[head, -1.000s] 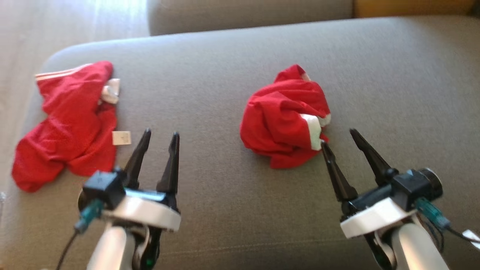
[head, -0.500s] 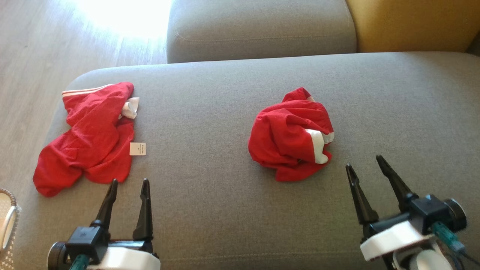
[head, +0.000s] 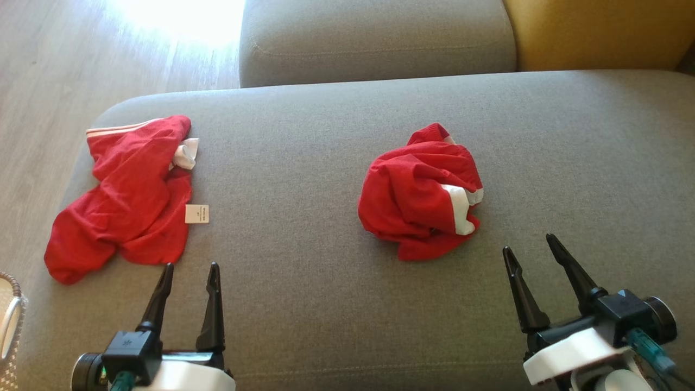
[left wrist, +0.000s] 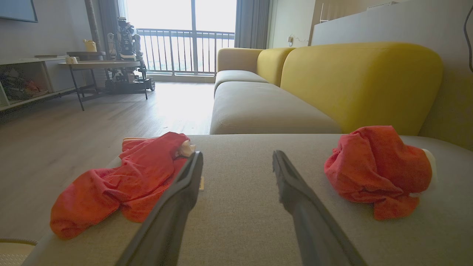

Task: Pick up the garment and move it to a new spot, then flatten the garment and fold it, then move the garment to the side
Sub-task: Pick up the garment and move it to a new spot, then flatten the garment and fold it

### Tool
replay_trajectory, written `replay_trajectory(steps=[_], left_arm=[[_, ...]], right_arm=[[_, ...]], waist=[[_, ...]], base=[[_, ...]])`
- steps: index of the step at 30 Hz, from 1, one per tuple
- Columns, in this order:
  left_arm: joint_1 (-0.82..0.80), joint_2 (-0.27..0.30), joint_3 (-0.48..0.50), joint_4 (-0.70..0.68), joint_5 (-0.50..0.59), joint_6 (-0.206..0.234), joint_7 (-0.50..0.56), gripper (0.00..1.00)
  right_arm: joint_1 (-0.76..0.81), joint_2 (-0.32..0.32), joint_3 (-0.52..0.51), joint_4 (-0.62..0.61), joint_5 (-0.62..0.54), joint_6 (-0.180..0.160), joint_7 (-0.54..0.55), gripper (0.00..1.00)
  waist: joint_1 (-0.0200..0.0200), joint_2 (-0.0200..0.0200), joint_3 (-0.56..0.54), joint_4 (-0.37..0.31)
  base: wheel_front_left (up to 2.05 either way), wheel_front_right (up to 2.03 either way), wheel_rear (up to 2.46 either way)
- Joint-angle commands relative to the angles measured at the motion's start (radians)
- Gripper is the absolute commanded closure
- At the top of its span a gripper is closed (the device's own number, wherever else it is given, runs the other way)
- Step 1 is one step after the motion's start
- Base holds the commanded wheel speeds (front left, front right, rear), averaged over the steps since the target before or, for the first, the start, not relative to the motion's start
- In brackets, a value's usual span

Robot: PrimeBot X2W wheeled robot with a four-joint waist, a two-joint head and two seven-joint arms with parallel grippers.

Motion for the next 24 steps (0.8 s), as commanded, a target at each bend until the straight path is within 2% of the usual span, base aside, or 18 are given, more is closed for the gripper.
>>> replay_trajectory(steps=[1,13,18,24], left_arm=[[-0.042,-0.002,0.026,-0.033,0.008,0.005,-0.005,0.00],[-0.045,-0.002,0.021,-0.032,0.008,0.013,-0.005,0.00],[-0.056,-0.002,0.016,-0.027,0.006,0.004,-0.005,0.00],[-0.137,-0.002,0.007,0.016,-0.037,-0.062,-0.005,0.00]], right_arm=[[-0.034,-0.004,0.018,-0.038,0.007,0.000,-0.006,0.00],[-0.035,-0.004,0.013,-0.040,0.010,0.000,-0.006,0.00],[-0.039,-0.004,0.017,-0.044,0.010,0.000,-0.006,0.00],[-0.057,-0.004,0.027,-0.051,0.010,0.000,-0.006,0.00]], waist=[[0.0001,0.0000,0.001,-0.001],[0.0001,0.0000,-0.001,0.004],[0.0001,0.0000,0.006,-0.001],[0.0001,0.0000,0.030,-0.048]], base=[[0.00,0.00,0.00],[0.00,0.00,0.00],[0.00,0.00,0.00],[0.00,0.00,0.00]])
